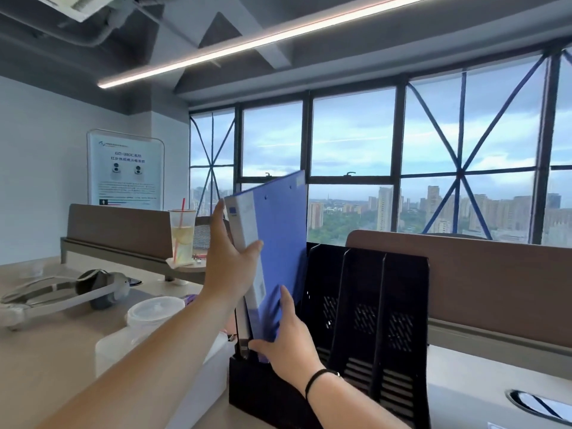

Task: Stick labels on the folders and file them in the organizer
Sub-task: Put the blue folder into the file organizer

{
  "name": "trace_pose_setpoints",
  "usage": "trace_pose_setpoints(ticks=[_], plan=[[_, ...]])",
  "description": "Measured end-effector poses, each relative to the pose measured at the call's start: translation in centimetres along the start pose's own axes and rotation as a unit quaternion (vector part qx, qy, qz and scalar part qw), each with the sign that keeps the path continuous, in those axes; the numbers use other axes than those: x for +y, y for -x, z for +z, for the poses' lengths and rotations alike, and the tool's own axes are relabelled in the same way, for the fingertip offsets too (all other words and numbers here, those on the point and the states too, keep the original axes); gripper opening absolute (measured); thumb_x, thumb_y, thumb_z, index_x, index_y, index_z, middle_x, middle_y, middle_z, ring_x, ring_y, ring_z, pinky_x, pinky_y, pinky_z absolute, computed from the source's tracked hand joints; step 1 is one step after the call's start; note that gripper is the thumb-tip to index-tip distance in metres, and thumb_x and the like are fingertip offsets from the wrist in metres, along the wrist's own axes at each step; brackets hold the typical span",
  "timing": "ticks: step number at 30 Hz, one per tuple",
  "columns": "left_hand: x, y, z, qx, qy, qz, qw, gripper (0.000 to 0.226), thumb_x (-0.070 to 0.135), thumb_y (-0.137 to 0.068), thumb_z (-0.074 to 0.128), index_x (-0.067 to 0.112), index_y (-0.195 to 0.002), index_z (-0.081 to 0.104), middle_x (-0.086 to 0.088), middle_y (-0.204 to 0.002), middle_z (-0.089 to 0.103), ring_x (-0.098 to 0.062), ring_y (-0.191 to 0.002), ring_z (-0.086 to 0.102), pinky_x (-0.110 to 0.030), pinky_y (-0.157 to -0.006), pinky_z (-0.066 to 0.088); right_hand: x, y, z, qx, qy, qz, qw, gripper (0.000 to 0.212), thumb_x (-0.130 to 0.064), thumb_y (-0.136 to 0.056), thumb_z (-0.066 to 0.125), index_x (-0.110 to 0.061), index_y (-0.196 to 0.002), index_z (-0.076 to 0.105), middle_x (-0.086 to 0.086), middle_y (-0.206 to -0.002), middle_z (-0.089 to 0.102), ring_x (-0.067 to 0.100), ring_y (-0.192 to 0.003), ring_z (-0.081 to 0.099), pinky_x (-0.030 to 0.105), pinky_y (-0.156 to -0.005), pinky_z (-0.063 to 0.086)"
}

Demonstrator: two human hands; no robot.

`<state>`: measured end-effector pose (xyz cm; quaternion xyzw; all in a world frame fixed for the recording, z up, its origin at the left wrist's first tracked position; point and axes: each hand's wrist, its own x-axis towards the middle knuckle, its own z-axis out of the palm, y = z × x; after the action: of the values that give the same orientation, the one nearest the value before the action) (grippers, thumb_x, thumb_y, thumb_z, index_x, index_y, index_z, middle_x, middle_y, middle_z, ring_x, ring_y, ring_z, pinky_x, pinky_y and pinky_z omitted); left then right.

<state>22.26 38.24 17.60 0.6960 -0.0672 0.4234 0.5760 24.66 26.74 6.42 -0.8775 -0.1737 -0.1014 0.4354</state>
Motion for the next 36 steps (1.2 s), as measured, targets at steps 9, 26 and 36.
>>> trace_pose_setpoints(ticks=[9,26,36], plan=[[-4.9,1.9,0.4,-0.065,-0.204,0.012,0.977,0.108,0.016,-0.092,0.069,0.035,-0.155,-0.016,0.002,-0.105,0.061,-0.029,-0.091,0.062,-0.032,-0.072,0.047,1.8,0.8,0.7,-0.025,0.016,0.026,0.999,0.116,-0.053,-0.081,0.073,-0.036,-0.154,-0.016,-0.006,-0.082,0.062,0.010,-0.073,0.060,0.023,-0.062,0.048],[-3.8,9.4,3.1,-0.157,-0.521,0.105,0.832,0.093,0.020,-0.090,0.062,0.032,-0.158,-0.001,-0.012,-0.159,-0.034,-0.037,-0.152,-0.006,-0.050,-0.119,0.018,3.8,9.7,-9.5,-0.131,0.173,-0.031,0.976,0.108,-0.043,-0.088,0.068,-0.050,-0.148,-0.022,-0.006,-0.141,0.056,0.012,-0.101,0.064,0.031,-0.097,0.051],[4.0,21.2,12.2,-0.466,-0.291,0.112,0.828,0.100,0.012,-0.091,0.061,0.061,-0.145,-0.008,0.012,-0.164,-0.013,-0.023,-0.134,0.045,-0.039,-0.085,0.056,11.1,22.3,-23.2,-0.018,0.189,0.066,0.980,0.061,-0.042,-0.090,0.067,-0.040,-0.144,0.039,-0.012,-0.136,0.056,0.009,-0.111,0.055,0.022,-0.092,0.041]])
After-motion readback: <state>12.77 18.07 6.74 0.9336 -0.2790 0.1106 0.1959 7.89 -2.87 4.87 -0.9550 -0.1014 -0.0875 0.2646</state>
